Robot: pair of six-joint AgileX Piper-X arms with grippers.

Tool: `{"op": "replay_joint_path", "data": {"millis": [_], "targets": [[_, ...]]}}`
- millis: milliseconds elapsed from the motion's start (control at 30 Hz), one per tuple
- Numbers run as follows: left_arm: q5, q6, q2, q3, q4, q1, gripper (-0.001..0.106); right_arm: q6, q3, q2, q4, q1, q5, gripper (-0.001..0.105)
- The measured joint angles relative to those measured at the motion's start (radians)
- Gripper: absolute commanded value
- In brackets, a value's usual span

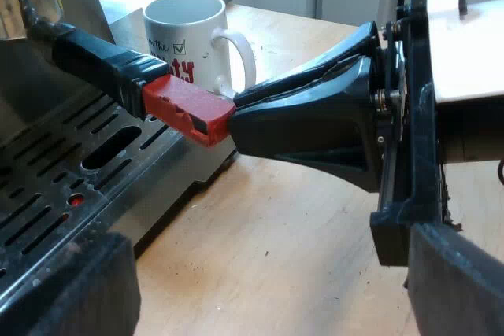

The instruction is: Grind coffee beans and then tamp

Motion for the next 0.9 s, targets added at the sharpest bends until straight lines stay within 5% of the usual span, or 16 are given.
{"op": "replay_joint_path", "data": {"millis": [900], "targets": [[0.0,0.0,0.0,0.0,0.0,0.0,0.071,-0.074,0.009,-0.011,0.016,-0.021,0.085,0.013]]}}
